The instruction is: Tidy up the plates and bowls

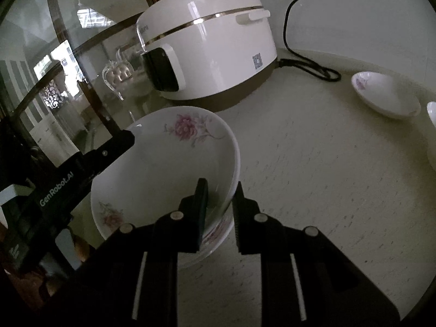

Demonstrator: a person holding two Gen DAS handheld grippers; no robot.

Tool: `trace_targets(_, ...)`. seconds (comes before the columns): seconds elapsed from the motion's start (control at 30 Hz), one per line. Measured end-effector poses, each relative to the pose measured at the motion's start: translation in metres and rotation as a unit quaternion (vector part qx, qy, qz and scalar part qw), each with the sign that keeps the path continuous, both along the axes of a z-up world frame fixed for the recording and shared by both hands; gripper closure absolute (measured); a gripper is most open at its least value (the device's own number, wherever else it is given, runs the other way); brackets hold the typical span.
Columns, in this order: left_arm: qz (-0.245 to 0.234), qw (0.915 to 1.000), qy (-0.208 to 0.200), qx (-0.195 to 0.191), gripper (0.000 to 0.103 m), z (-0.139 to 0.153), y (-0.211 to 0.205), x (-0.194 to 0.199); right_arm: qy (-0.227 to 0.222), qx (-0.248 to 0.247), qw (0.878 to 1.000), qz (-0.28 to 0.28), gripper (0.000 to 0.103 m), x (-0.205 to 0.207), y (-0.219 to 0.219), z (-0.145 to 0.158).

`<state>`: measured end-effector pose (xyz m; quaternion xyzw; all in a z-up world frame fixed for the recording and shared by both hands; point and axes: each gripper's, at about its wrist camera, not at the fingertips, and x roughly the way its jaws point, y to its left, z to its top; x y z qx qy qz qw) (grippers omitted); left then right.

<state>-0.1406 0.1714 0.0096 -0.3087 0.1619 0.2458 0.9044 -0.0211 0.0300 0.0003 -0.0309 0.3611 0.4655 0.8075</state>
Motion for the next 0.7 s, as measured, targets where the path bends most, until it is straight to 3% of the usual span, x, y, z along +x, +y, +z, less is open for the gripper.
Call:
trace_targets(0.3, 0.004, 0.9997, 0.022, -0.013, 0.062, -0.006, 0.002, 0.000, -0.015, -0.021, 1.000, 0.003, 0.082, -0.010, 0.001, -0.002)
trace_targets(0.47, 0.017, 0.9996, 0.017, -0.011, 0.046, -0.005, 0.001, -0.004, -0.050, -0.034, 0.998, 0.016, 0.082, -0.023, 0.007, 0.001)
trace_targets(0.7, 0.017, 0.9987, 0.044, -0.019, 0.041, -0.009, 0.005, 0.005, -0.070, -0.061, 0.996, 0.012, 0.081, -0.029, 0.011, -0.002)
